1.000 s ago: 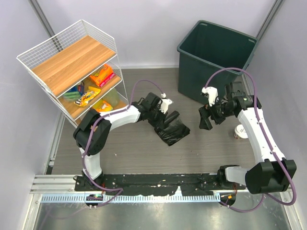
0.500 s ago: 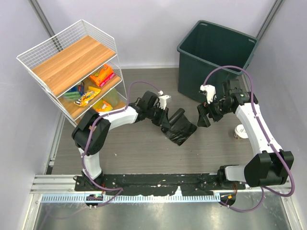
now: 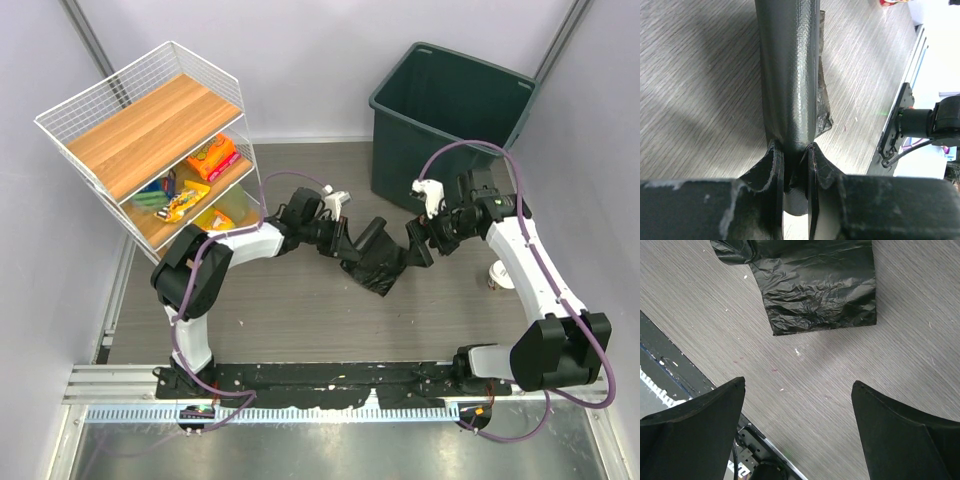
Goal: Put the trash bags into the trash bin
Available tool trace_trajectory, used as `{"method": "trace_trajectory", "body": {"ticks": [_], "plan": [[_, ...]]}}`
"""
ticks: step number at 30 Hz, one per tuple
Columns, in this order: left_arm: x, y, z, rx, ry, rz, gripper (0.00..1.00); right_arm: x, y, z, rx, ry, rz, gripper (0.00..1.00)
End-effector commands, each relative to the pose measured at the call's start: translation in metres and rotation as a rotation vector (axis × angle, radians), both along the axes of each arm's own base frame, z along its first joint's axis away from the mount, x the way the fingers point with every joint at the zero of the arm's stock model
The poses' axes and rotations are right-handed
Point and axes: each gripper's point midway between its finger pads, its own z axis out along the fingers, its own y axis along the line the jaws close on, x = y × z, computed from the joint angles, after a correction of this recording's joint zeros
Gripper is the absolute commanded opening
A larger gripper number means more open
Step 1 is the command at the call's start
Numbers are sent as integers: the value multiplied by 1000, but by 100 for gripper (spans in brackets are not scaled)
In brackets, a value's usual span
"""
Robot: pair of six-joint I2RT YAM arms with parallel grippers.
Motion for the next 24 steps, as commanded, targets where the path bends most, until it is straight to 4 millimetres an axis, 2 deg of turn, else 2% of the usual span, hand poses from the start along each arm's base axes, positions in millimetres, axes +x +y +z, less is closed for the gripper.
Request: {"method": "trace_trajectory", "body": {"ticks": [1, 7, 15, 24], "plan": [[7, -10, 24, -122, -21, -1, 0, 7, 12, 2, 50, -40, 11, 92], [5, -6, 14, -116, -5, 3, 0, 10, 28, -35, 8, -17, 45, 92], [3, 0, 10, -133, 8, -16, 0, 33, 13, -87, -144, -12, -11, 92], [-2, 6, -1, -112, 16, -26, 0, 60, 13, -111, -173, -27, -47, 92]]}}
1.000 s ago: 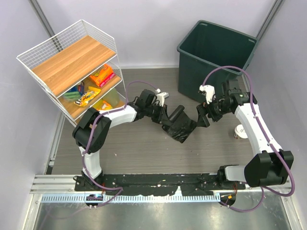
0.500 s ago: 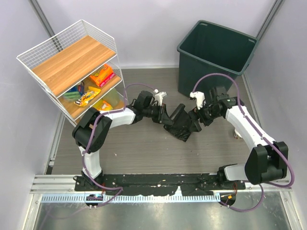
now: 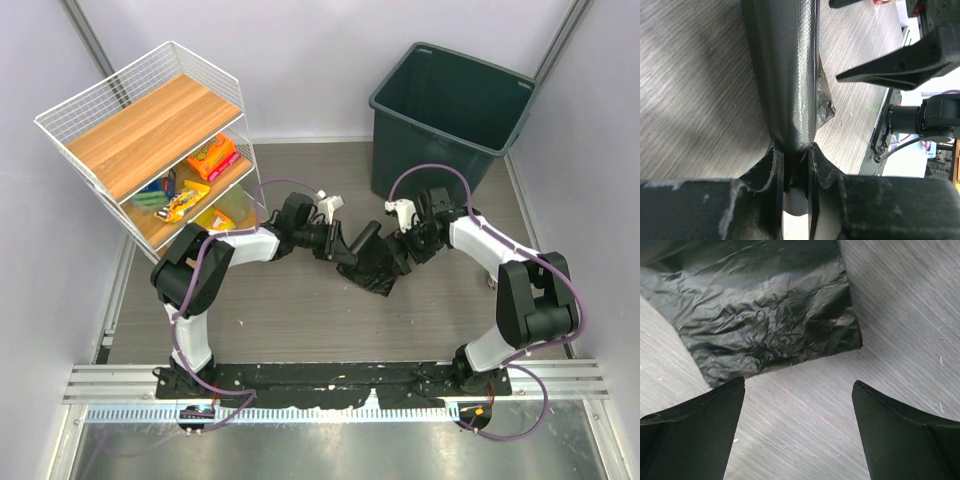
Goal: Put the trash bags into the trash bin
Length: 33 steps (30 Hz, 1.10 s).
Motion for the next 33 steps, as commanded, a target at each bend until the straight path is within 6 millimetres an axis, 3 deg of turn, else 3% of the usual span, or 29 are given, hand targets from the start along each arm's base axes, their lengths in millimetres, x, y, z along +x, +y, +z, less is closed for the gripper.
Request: {"method": "trace_trajectory", "body": {"ticks": [1, 10, 17, 23, 27, 29, 33], "plan": [[3, -2, 7, -45, -51, -33, 0, 29, 4, 0, 5, -70, -26, 92], [5, -1, 12, -53, -64, -29, 0, 31, 15, -20, 22, -22, -22, 91], [4, 1, 10, -47, -70, -36, 0, 28, 33, -31, 36, 0, -3, 81], [5, 4, 13, -35, -99, -37, 0, 25, 33, -42, 16, 37, -7, 41], [9, 10, 17, -32, -124, -30, 0, 27, 29, -30, 0, 1, -11, 18], [14, 14, 21, -37, -133, -22, 4, 29, 27, -14, 0, -37, -18, 4], [21, 22, 29, -26, -165, -24, 18, 24, 26, 15, 5, -69, -4, 1]]}}
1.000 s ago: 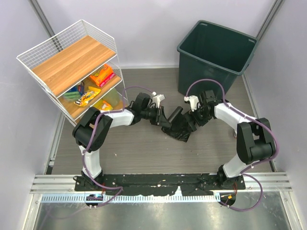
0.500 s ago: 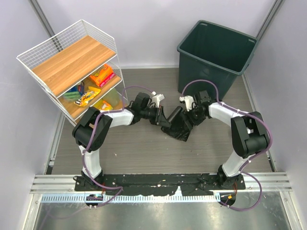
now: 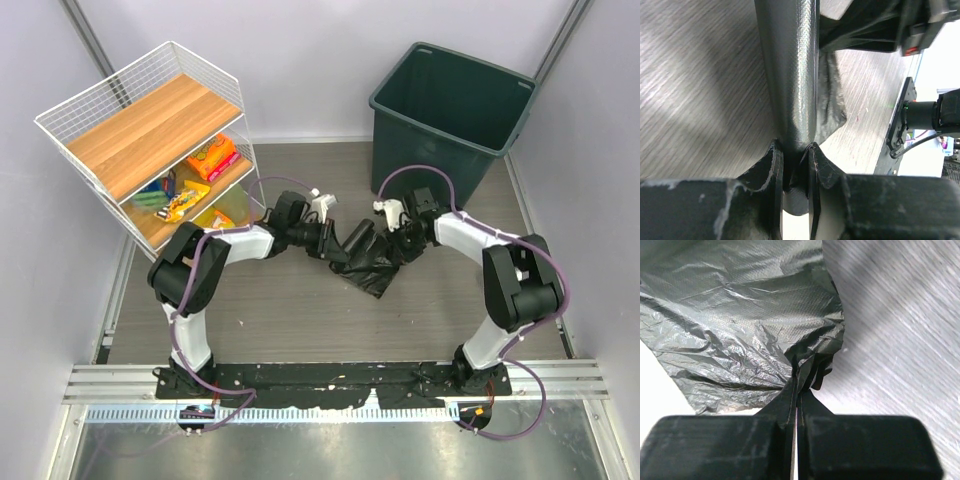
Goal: Put the trash bags into the trash bin
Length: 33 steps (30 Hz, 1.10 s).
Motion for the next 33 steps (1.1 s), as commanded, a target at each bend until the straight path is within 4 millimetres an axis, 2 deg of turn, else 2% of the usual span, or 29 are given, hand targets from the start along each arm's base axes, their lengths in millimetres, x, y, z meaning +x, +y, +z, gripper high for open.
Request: {"method": "trace_trajectory", "body": {"ticks": [1, 2, 7, 11, 13, 18, 20, 25, 31, 33], "plan": [[15, 9, 37, -38, -126, -14, 22, -2, -2, 49, 3, -84, 26, 2], [16, 11, 39, -34, -138, -14, 26, -1, -3, 58, 4, -102, 29, 2], [23, 19, 43, 16, -185, -14, 51, -24, -15, 77, -42, -79, 82, 1], [25, 21, 48, 33, -221, -24, 78, -36, -22, 97, -67, -85, 128, 1], [27, 21, 49, 39, -234, -21, 84, -40, -21, 105, -61, -94, 145, 1], [36, 23, 47, 69, -272, -8, 88, -42, -22, 133, -54, -136, 168, 1], [39, 24, 41, 99, -271, -6, 89, -40, -24, 146, -58, -171, 168, 1], [46, 19, 39, 136, -286, -14, 90, -33, -23, 187, -48, -271, 164, 1], [49, 4, 32, 186, -319, -52, 90, -35, -21, 216, -24, -323, 173, 1], [52, 1, 23, 218, -323, -54, 90, -36, -23, 223, -30, -338, 177, 1]]}}
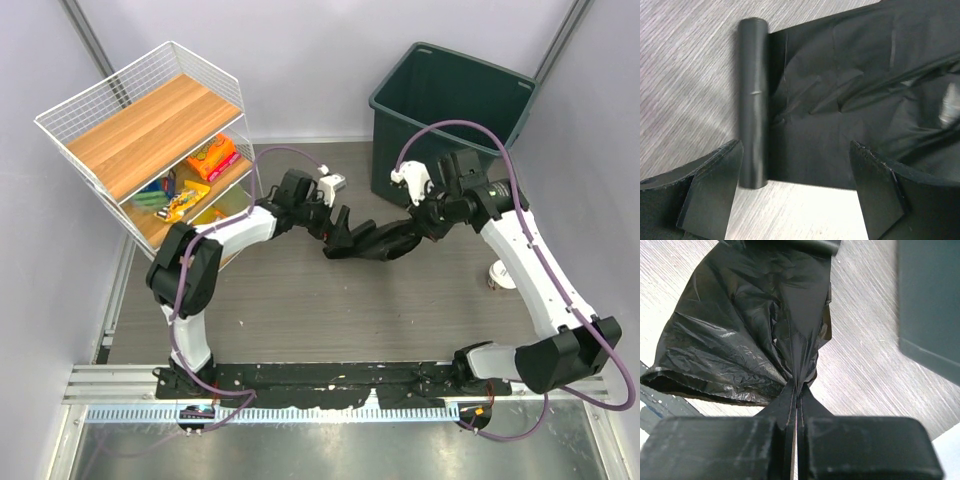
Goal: Put the trash bags into the trash bin
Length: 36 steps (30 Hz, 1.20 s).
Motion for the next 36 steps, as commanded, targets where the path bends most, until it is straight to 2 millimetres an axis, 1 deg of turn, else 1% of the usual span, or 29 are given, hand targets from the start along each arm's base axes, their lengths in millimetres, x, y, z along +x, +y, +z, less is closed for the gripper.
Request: {"method": "trace_trajectory", "body": {"ticks": [1, 4, 7, 9, 11, 15, 19, 21, 24, 26, 28, 31, 33, 34, 36], "plan": [[10, -10, -13, 73, -42, -18, 90, -7, -4, 29, -3, -66, 20, 1], [17, -12, -22, 119, -57, -17, 90, -7, -7, 42, -11, -101, 18, 1], [27, -8, -30, 168, -87, -4, 90, -8, -11, 58, -12, -148, 8, 1], [31, -4, -35, 203, -120, -2, 90, -9, -14, 63, -23, -169, 3, 2], [34, -2, -33, 216, -143, -5, 90, -9, -18, 66, -37, -183, -7, 2], [33, 2, -29, 224, -164, -16, 90, -11, -23, 66, -60, -194, -17, 1], [27, 3, -18, 215, -171, -29, 90, -12, -30, 75, -82, -233, -31, 1], [27, 4, -9, 208, -192, -24, 90, -13, -35, 79, -98, -252, -42, 2], [34, 9, 8, 208, -245, 15, 91, -15, -39, 85, -107, -277, -52, 1], [42, 14, 19, 218, -288, 49, 91, -15, -42, 84, -117, -279, -57, 1], [56, 22, 28, 242, -333, 97, 91, -12, -43, 81, -124, -275, -66, 1], [85, 45, 41, 294, -380, 189, 92, -10, -45, 77, -136, -270, -74, 2], [98, 58, 38, 330, -354, 224, 92, -8, -47, 75, -143, -270, -80, 1], [108, 66, 44, 336, -356, 243, 92, -8, -49, 75, -147, -273, -84, 2], [120, 78, 39, 380, -344, 272, 92, -7, -51, 76, -152, -279, -91, 1]]}}
